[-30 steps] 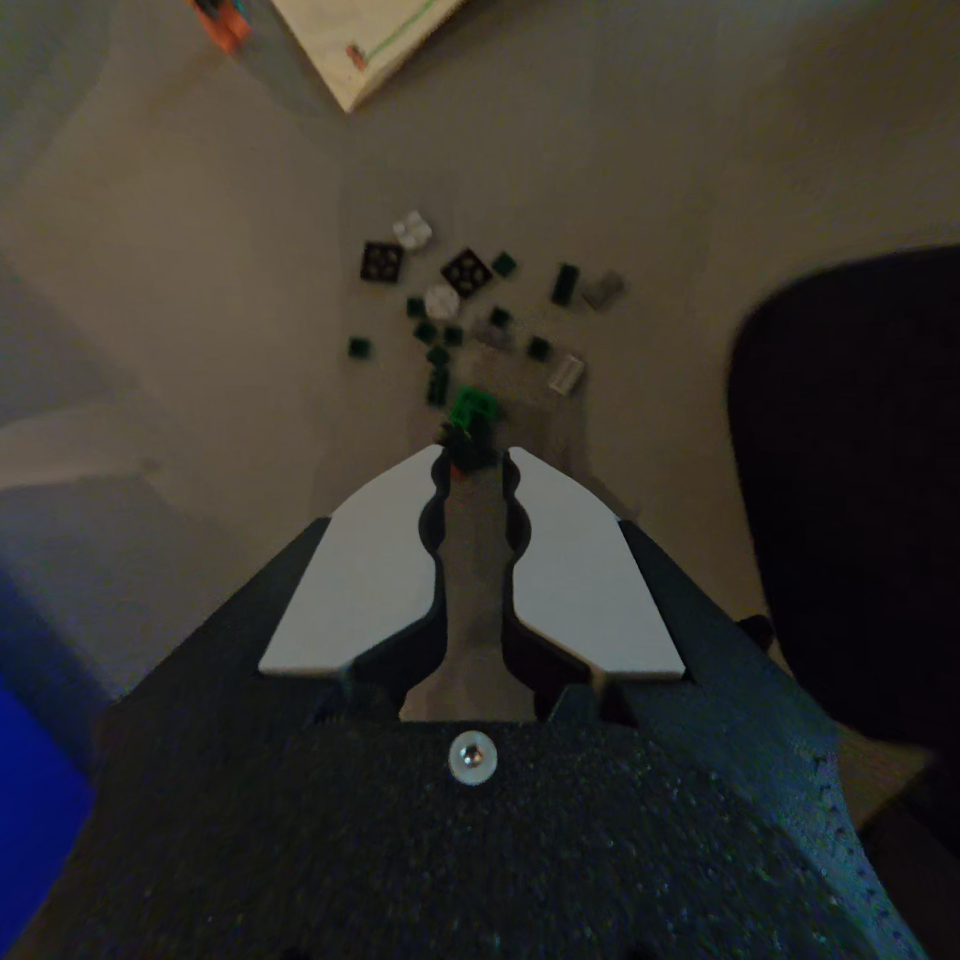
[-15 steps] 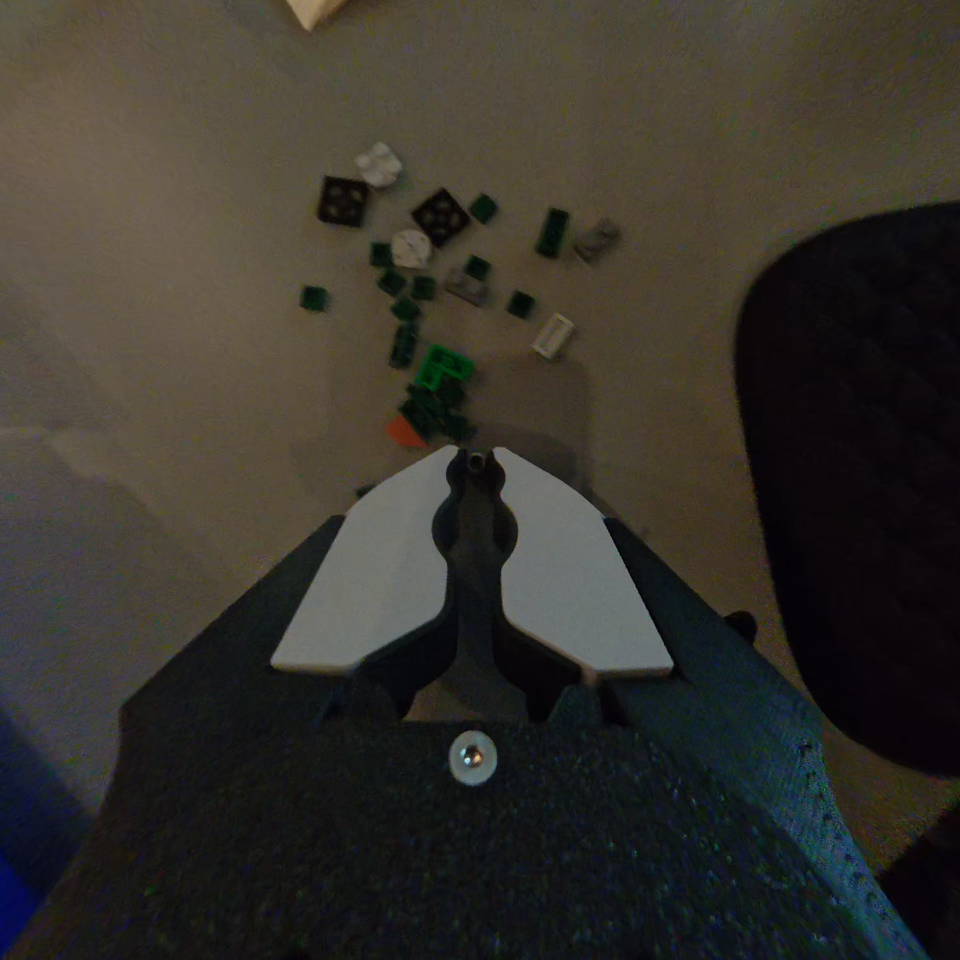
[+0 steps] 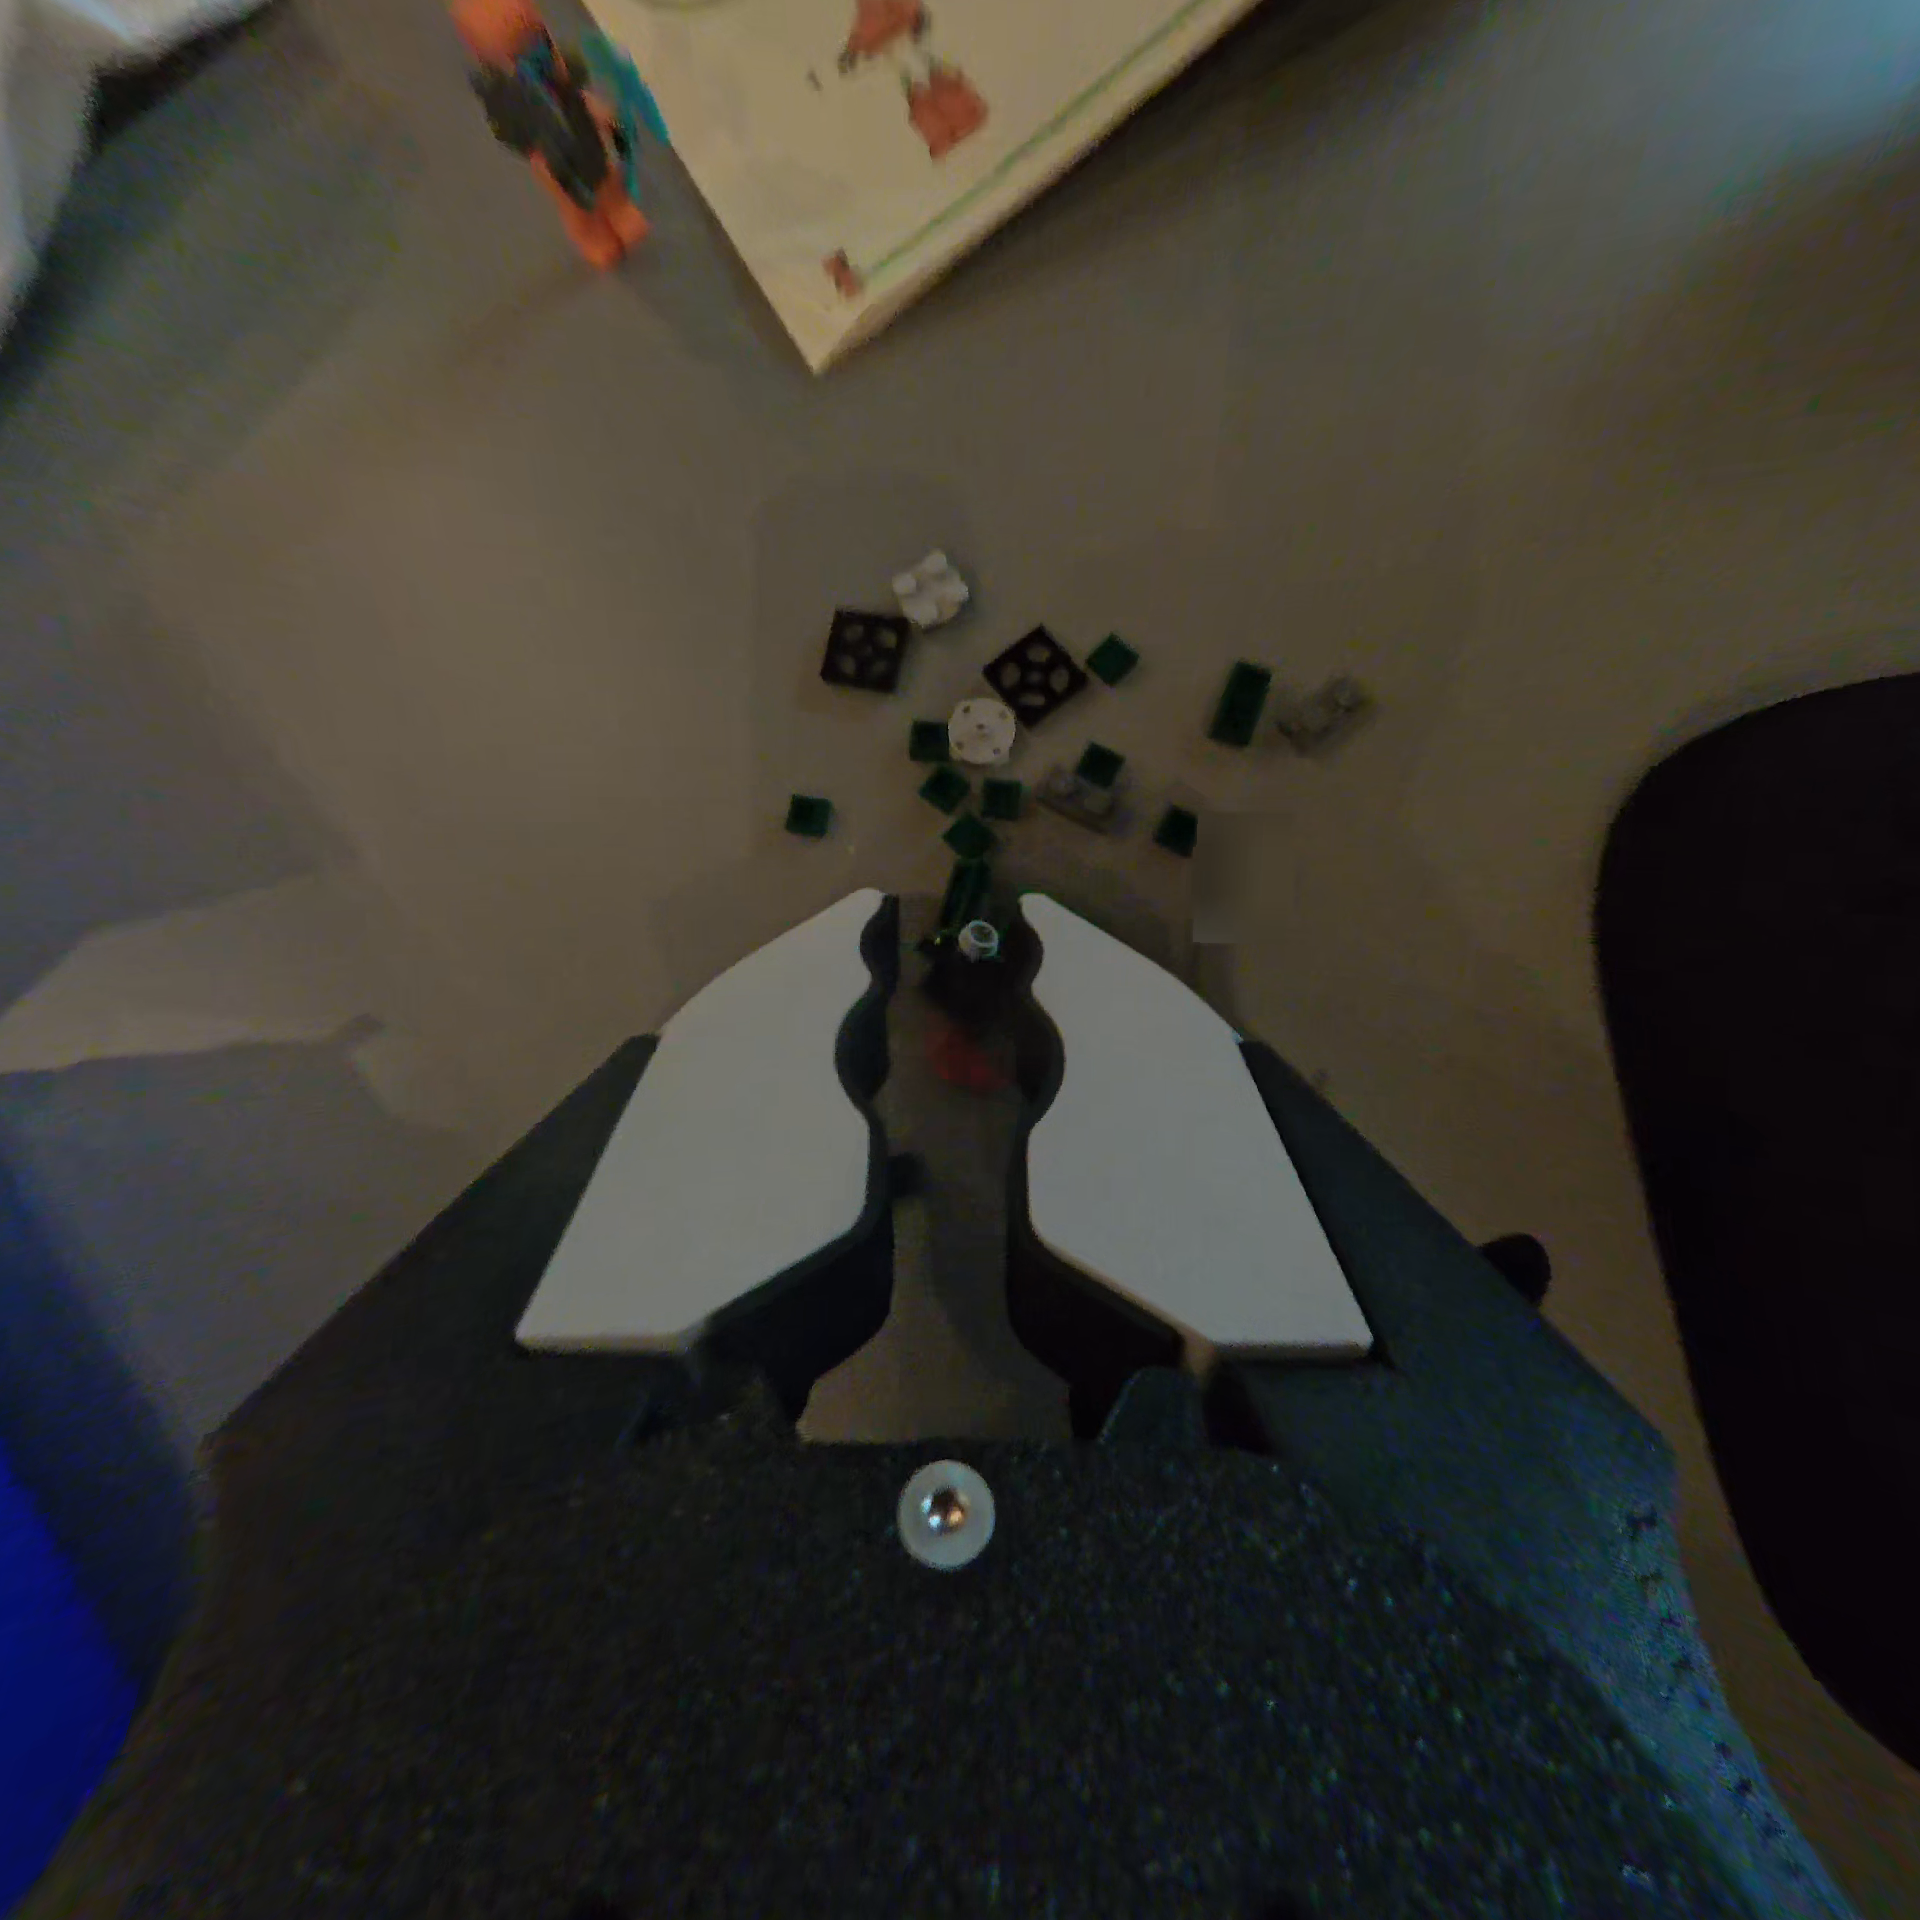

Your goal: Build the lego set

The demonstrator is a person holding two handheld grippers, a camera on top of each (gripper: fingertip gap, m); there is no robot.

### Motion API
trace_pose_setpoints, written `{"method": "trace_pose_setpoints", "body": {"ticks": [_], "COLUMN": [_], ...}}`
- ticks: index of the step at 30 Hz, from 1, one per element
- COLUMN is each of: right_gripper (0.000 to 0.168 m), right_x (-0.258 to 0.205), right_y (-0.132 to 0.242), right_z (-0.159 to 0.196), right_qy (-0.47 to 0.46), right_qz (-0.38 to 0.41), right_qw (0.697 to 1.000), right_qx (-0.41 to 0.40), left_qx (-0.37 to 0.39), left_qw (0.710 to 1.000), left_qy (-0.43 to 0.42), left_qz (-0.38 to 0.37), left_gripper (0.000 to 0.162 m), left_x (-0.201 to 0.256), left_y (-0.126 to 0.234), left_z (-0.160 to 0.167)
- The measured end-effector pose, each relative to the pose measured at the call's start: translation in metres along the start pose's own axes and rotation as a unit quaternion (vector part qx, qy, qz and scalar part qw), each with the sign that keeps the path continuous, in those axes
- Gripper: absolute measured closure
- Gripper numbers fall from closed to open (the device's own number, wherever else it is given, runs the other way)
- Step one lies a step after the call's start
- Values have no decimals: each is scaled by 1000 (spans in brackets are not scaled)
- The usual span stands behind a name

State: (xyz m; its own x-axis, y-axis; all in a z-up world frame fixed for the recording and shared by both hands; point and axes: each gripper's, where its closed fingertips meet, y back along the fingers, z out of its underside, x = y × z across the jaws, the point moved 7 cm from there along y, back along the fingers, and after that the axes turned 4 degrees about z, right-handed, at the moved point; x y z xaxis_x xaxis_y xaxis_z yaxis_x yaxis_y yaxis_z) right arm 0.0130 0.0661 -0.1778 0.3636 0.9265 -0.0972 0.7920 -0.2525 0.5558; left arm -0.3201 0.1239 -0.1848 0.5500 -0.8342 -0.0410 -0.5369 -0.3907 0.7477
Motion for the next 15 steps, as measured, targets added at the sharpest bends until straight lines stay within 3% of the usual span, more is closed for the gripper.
{"method": "trace_pose_setpoints", "body": {"ticks": [8,15], "right_gripper": [143,143], "right_x": [-3,-5], "right_y": [-3,-5], "right_z": [2,3], "right_qy": [2,5], "right_qz": [-11,-13], "right_qw": [1000,1000], "right_qx": [-5,-10], "left_qx": [33,-46], "left_qw": [999,998], "left_qy": [15,38], "left_qz": [-17,-18], "left_gripper": [139,141], "left_x": [-11,-19], "left_y": [45,40], "left_z": [15,55]}}
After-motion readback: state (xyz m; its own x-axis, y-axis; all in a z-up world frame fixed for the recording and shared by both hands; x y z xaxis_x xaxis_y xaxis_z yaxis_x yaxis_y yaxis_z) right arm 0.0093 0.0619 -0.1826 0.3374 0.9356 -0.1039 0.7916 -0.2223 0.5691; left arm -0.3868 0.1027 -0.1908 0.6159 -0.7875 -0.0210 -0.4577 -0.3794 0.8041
